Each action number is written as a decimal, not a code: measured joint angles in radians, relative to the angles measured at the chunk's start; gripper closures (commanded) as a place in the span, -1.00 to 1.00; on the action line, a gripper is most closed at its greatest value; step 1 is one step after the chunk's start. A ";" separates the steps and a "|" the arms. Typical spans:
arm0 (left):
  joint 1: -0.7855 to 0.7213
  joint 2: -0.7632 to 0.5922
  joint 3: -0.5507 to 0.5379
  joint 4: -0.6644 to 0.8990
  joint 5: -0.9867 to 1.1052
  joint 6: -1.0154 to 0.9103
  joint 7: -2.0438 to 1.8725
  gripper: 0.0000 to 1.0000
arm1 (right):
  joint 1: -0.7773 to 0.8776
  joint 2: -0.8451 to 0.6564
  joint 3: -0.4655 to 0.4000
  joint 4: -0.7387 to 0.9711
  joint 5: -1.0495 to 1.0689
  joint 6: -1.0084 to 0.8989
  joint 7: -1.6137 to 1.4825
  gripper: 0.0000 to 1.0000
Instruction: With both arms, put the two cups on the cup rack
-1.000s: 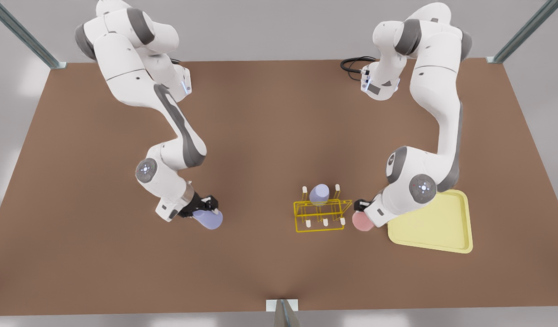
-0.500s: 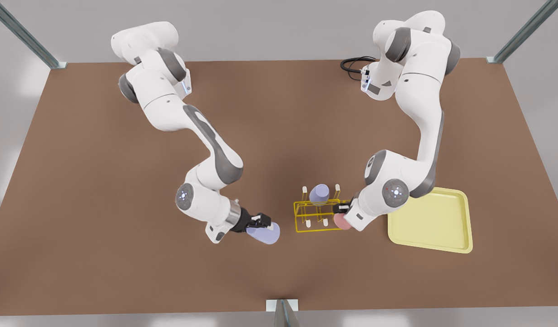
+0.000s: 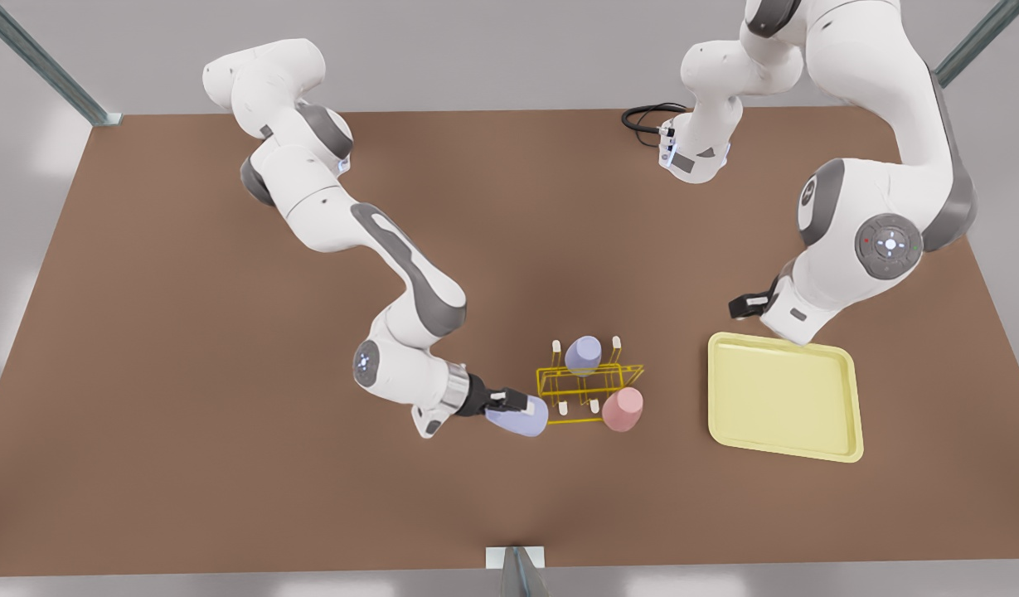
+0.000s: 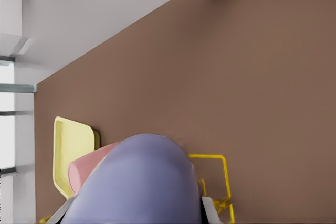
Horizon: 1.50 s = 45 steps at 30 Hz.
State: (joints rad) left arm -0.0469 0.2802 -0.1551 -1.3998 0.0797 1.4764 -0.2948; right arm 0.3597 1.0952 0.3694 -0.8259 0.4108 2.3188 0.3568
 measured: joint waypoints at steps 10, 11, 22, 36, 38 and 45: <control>0.002 -0.011 -0.022 0.002 -0.001 -0.149 0.115 -1.00 | 0.027 0.022 0.009 0.006 -0.001 0.015 0.036 -0.56; 0.002 -0.011 -0.023 0.002 -0.001 -0.154 0.123 -1.00 | 0.029 0.025 0.014 0.007 -0.001 0.018 0.038 -0.56; 0.001 -0.009 -0.026 0.002 -0.003 -0.178 0.189 -1.00 | 0.061 0.056 0.030 0.023 -0.002 0.067 0.059 -0.63; 0.002 -0.005 -0.026 0.001 -0.003 -0.195 0.233 -1.00 | 0.045 0.055 0.080 0.041 -0.008 0.096 0.082 -1.00; 0.006 -0.003 -0.025 0.000 -0.002 -0.204 0.237 -1.00 | 0.039 0.027 0.082 0.040 -0.007 0.089 0.085 -1.00; 0.009 0.002 -0.024 0.001 -0.001 -0.218 0.250 -1.00 | -0.058 -0.252 -0.065 -0.065 -0.340 -0.269 0.100 -1.00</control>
State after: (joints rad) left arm -0.0384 0.2818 -0.1791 -1.3990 0.0782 1.2587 -0.0443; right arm 0.3020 0.8431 0.3043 -0.8913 0.0708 2.0498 0.4565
